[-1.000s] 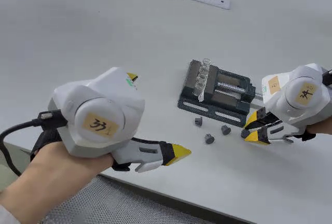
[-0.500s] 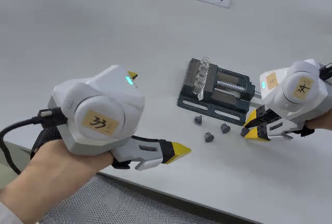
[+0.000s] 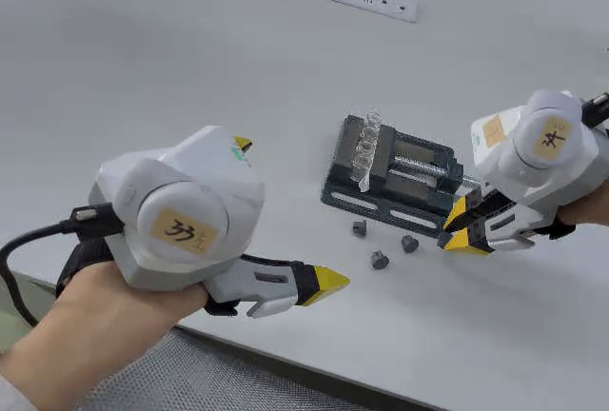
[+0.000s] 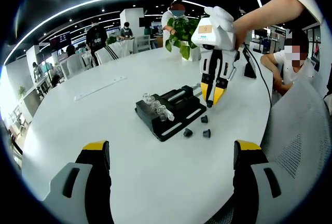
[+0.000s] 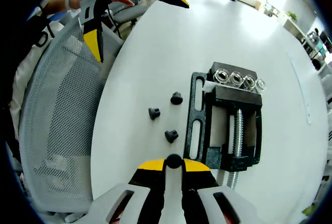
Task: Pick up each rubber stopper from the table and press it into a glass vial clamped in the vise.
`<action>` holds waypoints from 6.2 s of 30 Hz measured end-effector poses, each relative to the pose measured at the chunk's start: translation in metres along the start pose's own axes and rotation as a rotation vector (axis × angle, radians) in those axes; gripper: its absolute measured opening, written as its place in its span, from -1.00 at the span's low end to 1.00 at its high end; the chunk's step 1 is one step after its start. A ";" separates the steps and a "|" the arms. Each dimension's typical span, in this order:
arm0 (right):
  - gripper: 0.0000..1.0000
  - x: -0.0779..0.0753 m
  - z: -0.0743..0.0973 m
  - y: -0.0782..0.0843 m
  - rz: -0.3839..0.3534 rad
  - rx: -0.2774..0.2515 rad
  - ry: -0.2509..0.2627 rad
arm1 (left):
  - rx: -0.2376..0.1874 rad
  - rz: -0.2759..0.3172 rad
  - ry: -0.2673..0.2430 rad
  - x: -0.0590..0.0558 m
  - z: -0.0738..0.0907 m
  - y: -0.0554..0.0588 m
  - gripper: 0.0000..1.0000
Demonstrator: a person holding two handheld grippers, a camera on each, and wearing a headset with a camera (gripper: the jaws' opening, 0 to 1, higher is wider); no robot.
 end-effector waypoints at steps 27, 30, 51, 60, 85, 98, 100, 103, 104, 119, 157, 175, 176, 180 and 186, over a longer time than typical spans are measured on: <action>-0.89 -0.080 0.052 -0.065 0.153 0.025 0.036 | -0.010 0.065 0.015 -0.003 -0.006 -0.004 0.98; -0.89 -0.087 0.053 -0.071 0.166 0.031 0.034 | -0.008 0.069 0.017 -0.004 -0.007 -0.003 0.98; -0.89 -0.103 0.035 -0.099 0.254 0.055 -0.025 | 0.017 0.103 0.016 -0.005 -0.010 0.007 0.98; -0.89 -0.106 0.029 -0.098 0.259 0.061 -0.028 | 0.022 0.106 0.018 -0.005 -0.011 0.009 0.98; -0.91 -0.109 0.022 -0.098 0.153 0.107 -0.007 | 0.023 0.113 0.018 -0.005 -0.013 0.009 0.98; -0.90 -0.111 0.022 -0.100 0.080 0.092 0.028 | 0.020 0.120 0.023 -0.009 -0.015 0.009 0.98; -0.89 -0.112 0.022 -0.101 0.097 0.092 0.028 | 0.021 0.120 0.026 -0.010 -0.015 0.009 0.98; -0.88 -0.114 0.021 -0.101 0.105 0.090 0.027 | 0.019 0.122 0.025 -0.009 -0.015 0.009 0.98; -0.87 -0.115 0.021 -0.101 0.109 0.089 0.027 | 0.019 0.124 0.024 -0.009 -0.015 0.009 0.98; -0.63 -0.108 0.020 -0.099 0.176 0.112 0.009 | 0.023 0.131 0.025 -0.010 -0.015 0.011 0.97; -1.00 -0.112 0.025 -0.101 0.210 0.121 -0.020 | 0.026 0.147 0.023 -0.007 -0.017 0.013 0.97; -1.00 -0.110 0.023 -0.101 0.224 0.154 -0.014 | 0.026 0.165 0.025 -0.008 -0.019 0.014 0.97; -1.00 -0.109 0.023 -0.101 0.223 0.160 -0.013 | 0.026 0.166 0.025 -0.008 -0.019 0.014 0.97; -1.00 -0.108 0.023 -0.102 0.234 0.180 -0.015 | 0.027 0.169 0.024 -0.008 -0.018 0.015 0.97; -1.00 -0.109 0.021 -0.101 0.222 0.185 -0.013 | 0.028 0.173 0.022 -0.007 -0.018 0.015 0.97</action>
Point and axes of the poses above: the centre of the closed fingertips' face, and the gripper's own axes: z roughly backward along the fingers, x roughly to its left, y roughly out of its underside, the point moved 2 cm from there along z, roughly backward along the fingers, and after that the axes turned 7 degrees about -y, right-handed, at the moved point
